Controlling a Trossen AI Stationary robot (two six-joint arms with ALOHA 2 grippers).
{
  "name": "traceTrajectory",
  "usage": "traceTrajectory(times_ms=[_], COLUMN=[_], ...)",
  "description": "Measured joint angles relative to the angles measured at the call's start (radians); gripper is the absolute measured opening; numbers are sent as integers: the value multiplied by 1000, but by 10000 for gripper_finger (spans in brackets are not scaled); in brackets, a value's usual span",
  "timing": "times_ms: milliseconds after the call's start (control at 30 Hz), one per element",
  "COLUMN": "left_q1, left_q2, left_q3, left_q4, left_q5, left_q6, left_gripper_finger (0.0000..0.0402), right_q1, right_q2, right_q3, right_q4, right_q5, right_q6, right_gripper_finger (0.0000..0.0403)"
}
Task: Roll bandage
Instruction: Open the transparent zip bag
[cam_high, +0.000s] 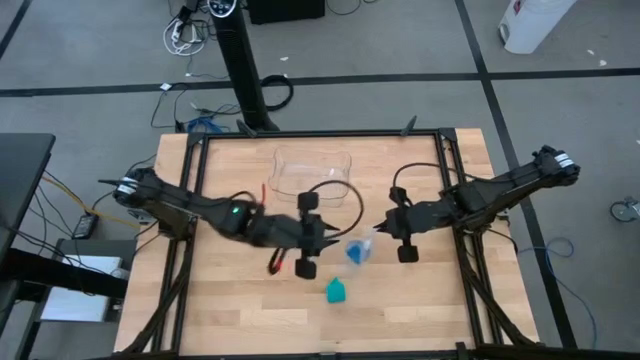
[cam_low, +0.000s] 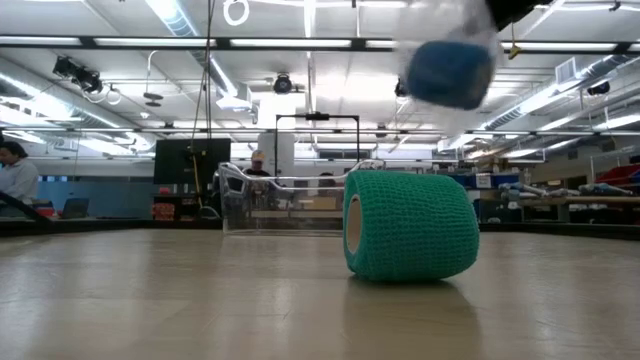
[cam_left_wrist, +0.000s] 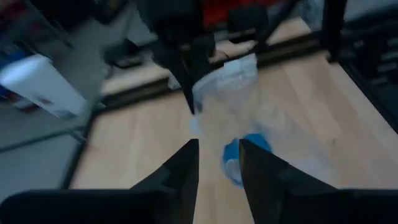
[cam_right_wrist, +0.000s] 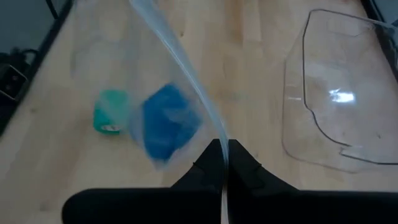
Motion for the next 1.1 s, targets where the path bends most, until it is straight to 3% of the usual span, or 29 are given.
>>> traceTrajectory(times_ms=[200,467,567,733,900,1100], left_q1=[-127,-166,-166,-150,-129,-127], left_q2=[-44,-52,-71,-139,-203,-213], left_q3=[-133,-413,-498,-622,-721,-823], left_q4=[270,646,729,740,773,1105], left_q5=[-180,-262,-305,-480,-485,-376], left_q6=[39,34,6,-145,-283,-118], left_gripper_finger=[117,117,117,117,117,117], right_q1=[-2,-2,-2,-17,-40,-59], right_q2=[-41,12,47,86,134,220], right_q3=[0,0,0,1,19,109], right_q4=[-16,6,30,62,63,49], right_q5=[-5,-32,-36,-37,-63,-89], right_q6=[37,130,148,189,225,187], right_gripper_finger=[0,0,0,0,0,0])
